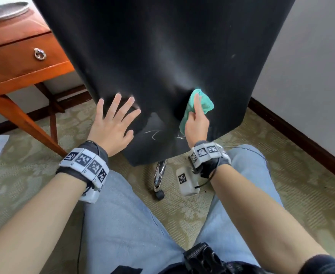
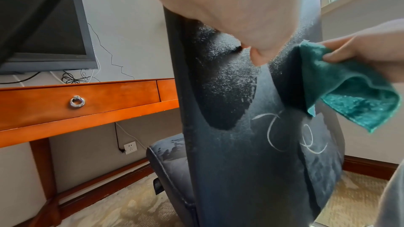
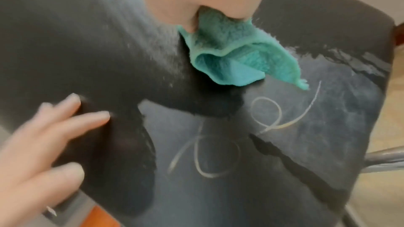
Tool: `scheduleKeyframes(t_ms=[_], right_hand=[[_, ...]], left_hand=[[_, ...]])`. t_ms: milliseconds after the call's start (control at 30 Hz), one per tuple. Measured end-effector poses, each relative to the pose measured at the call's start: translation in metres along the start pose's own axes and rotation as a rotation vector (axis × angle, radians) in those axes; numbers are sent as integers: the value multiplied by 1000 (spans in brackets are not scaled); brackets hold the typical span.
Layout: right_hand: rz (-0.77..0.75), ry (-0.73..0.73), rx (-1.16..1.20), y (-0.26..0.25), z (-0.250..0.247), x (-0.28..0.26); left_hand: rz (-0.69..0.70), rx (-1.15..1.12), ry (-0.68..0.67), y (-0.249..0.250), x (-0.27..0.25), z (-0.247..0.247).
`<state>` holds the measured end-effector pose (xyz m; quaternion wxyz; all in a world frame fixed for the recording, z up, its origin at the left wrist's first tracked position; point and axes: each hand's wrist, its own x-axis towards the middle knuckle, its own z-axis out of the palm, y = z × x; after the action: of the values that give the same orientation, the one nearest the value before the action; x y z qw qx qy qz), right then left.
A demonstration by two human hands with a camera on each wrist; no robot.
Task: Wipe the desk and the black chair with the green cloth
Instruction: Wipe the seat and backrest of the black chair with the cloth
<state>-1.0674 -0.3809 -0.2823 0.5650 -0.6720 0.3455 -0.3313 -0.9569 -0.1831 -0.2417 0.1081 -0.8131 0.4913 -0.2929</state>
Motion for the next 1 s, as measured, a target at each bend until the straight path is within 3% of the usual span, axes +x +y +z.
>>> scheduleKeyframes(t_ms=[67,233,300,500,733,933,1000], right_hand=[[37,24,21,-9,-17,5],[28,440,296,-47,-59,37],[-22,500,325,-69,-68,57],[-63,293,186,-92,-40,77],[-21,215,-22,-8,-3,49],[249,4,-107,50,9,0],[328,11,-86,69,5,-4]], left_hand=[[-16,-3,-25,1,-1,-1],[-39,4,-66,1,1,-1],[-35,4,-71,1,0,-1],[-35,-3,-51,3,1,2],[-30,-19,4,4,3,12],[-36,-24,103,3,0,25],[-43,-41,120,4,0,28]])
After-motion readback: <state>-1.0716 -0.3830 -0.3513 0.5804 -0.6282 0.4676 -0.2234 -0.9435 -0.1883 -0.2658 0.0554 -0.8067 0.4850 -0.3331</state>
